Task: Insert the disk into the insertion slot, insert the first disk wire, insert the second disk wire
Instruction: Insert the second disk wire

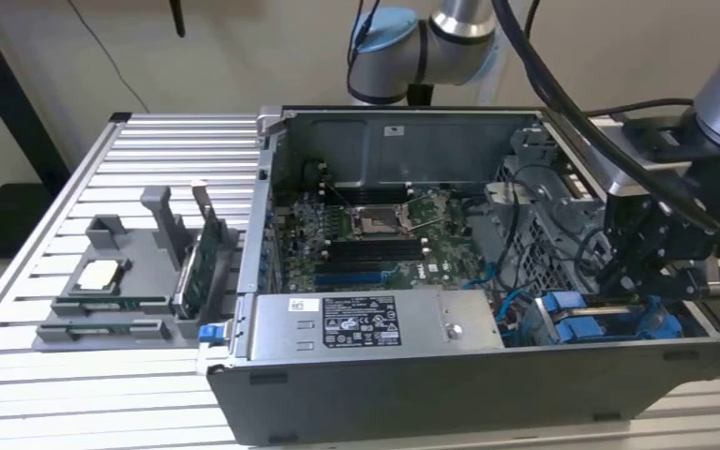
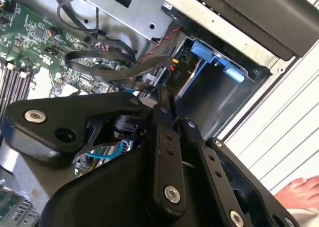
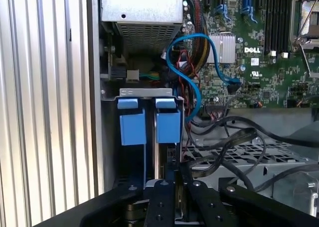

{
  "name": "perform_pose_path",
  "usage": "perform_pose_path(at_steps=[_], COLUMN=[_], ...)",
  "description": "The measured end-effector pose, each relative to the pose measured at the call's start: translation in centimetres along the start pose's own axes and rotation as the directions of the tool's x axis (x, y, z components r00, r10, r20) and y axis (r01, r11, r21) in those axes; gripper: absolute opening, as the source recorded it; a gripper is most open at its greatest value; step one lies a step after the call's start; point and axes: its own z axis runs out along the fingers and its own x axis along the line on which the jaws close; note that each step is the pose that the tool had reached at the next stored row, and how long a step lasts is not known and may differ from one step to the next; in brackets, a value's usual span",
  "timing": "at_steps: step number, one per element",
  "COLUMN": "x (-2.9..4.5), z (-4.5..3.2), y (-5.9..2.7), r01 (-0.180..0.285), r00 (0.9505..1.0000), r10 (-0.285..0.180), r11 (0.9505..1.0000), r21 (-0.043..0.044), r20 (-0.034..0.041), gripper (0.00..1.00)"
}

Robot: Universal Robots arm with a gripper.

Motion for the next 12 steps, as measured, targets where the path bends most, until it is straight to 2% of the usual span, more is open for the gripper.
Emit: perform_pose_path(at_steps=[12], x=[-0.17], z=[0.31], y=[-0.21], r01=[0.001], r00=[1.0], r10=[-0.001], r11=[1.0], r21=[0.0], r20=[0.005], gripper=[0.16])
